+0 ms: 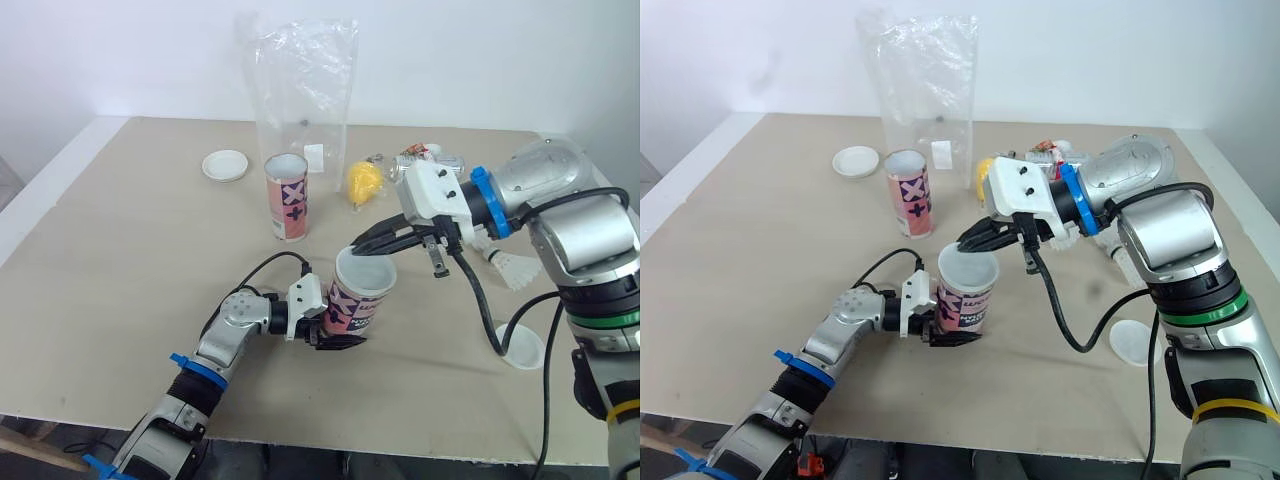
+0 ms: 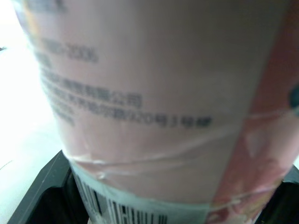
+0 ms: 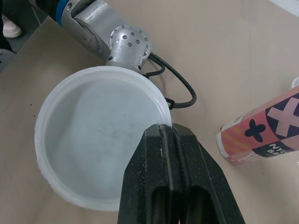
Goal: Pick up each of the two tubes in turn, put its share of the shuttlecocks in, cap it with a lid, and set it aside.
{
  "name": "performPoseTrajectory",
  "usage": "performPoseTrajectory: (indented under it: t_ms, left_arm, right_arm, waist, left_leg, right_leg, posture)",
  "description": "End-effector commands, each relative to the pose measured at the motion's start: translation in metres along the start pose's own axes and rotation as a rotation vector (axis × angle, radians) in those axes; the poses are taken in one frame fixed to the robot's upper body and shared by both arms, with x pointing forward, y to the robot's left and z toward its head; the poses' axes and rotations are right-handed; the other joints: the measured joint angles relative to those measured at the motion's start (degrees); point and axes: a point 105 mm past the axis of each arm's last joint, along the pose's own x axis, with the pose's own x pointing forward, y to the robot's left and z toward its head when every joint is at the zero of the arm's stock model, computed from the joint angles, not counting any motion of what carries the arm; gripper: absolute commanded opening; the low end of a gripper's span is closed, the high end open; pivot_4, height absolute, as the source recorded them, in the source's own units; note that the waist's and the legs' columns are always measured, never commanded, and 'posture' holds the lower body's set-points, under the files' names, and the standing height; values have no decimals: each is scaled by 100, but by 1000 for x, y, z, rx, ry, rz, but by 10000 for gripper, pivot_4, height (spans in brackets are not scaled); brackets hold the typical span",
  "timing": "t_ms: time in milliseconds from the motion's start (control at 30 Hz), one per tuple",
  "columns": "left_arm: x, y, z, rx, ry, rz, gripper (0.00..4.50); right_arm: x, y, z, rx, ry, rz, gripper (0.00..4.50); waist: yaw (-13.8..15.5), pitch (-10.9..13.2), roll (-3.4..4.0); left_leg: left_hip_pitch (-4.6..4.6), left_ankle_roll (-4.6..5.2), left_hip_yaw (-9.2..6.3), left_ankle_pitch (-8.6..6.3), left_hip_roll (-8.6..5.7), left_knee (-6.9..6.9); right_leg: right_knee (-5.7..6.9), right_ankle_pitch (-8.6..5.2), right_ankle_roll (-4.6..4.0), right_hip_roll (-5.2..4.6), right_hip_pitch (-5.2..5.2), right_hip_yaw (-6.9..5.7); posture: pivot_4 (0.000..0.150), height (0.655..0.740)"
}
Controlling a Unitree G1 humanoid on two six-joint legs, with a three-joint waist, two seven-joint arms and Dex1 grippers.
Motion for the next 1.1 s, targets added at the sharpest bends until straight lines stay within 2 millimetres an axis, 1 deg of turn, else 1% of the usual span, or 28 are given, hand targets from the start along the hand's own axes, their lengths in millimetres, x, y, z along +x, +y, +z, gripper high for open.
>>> performPoseTrajectory:
  t_ms: [33,67,133,233,367,433,500,600,633,667,700,733,767,800,833,867,1100]
  left_arm:
    - [3,-12,-22,-81,60,-23,37125]
    - [3,-12,-22,-82,61,-23,37125]
    - [3,-12,-21,-83,61,-21,37125]
    - [2,-12,-22,-87,62,-19,37125]
    - [2,-12,-22,-91,63,-17,37125]
    - [1,-12,-22,-91,64,-15,37125]
    - [2,-11,-22,-93,63,-12,37125]
    - [2,-10,-20,-97,57,-9,37125]
    - [2,-10,-20,-99,56,-9,37125]
    - [2,-10,-20,-100,55,-9,37125]
    - [2,-10,-20,-101,55,-10,37125]
    - [2,-11,-20,-102,55,-12,37125]
    - [2,-11,-20,-103,56,-14,37125]
    - [2,-11,-20,-103,56,-15,37125]
    - [2,-11,-20,-103,57,-16,37125]
    - [3,-11,-20,-103,57,-17,37125]
    - [3,-13,-21,-107,59,-19,37125]
  right_arm:
    - [-5,-5,8,-45,7,-16,12939]
    - [-5,-5,8,-49,7,-19,18635]
    - [-7,-6,8,-50,5,-27,25540]
    - [-13,-8,11,-31,-12,-51,25540]
    - [-30,-20,23,67,-121,-145,25540]
    - [-38,-22,27,113,-167,-175,25540]
    - [-43,-19,31,161,-216,-180,25540]
    - [-41,-2,37,216,-276,-127,25540]
    - [-39,3,36,232,-281,-112,20506]
    - [-35,8,34,245,-275,-95,18834]
    - [-32,13,31,254,-269,-85,14575]
    - [-28,17,29,264,-266,-77,11554]
    - [-25,20,28,271,-266,-71,6891]
    - [-22,22,27,276,-267,-70,4564]
    - [-19,23,25,279,-261,-68,4564]
    - [-16,24,24,280,-255,-67,533]
    - [-3,26,8,266,-173,-59,533]
  waist:
    - [0,0,0]
    - [0,0,0]
    - [0,0,0]
    - [0,0,0]
    - [0,0,0]
    - [-1,0,0]
    - [-1,0,-1]
    - [1,0,-1]
    - [2,0,-1]
    - [-1,0,0]
    - [-1,0,-1]
    - [0,0,-1]
    - [-1,0,-1]
    - [-3,0,-1]
    - [-5,0,0]
    - [-5,1,-1]
    - [-4,1,-1]
  left_leg:
    - [0,0,0,0,0,0]
    - [0,0,0,0,0,0]
    - [0,0,0,0,0,0]
    - [0,0,0,0,0,0]
    - [-1,0,-1,0,0,0]
    - [-1,0,-1,0,0,0]
    - [-1,0,-8,0,0,-2]
    - [-2,0,-10,0,0,-2]
    - [-2,0,-12,0,0,-3]
    - [-2,0,-13,0,0,-2]
    - [-1,0,-13,0,-1,-2]
    - [-2,0,-14,0,-1,-2]
    - [-2,0,-17,0,0,0]
    - [-2,0,-16,0,-1,1]
    - [-2,0,-16,0,-1,1]
    - [-2,0,-15,0,-1,1]
    - [-2,0,-16,0,0,1]
  right_leg:
    - [0,0,0,0,0,0]
    - [0,0,0,0,0,0]
    - [0,0,0,0,0,-1]
    - [0,0,0,0,0,-1]
    - [0,3,-6,0,0,0]
    - [0,5,-9,0,-1,1]
    - [0,4,-11,0,1,-6]
    - [0,4,-12,0,3,-7]
    - [-1,3,-13,0,4,-10]
    - [-1,3,-13,0,5,-11]
    - [-1,2,-12,0,5,-11]
    - [-1,2,-10,0,5,-12]
    - [0,1,-9,1,6,-16]
    - [0,-3,-1,1,6,-14]
    - [0,-4,2,1,5,-14]
    - [0,-3,3,1,5,-14]
    - [-1,-5,3,1,5,-15]
  posture:
    - [1500,7400]
    - [1500,7400]
    - [1500,7400]
    - [1500,7400]
    - [1500,7400]
    - [1500,7400]
    - [1500,7400]
    - [1500,7400]
    - [1500,7400]
    - [1500,7400]
    - [1500,7400]
    - [1500,7400]
    - [1500,7400]
    - [1500,7400]
    - [1500,7400]
    - [1500,7400]
    - [1500,7400]
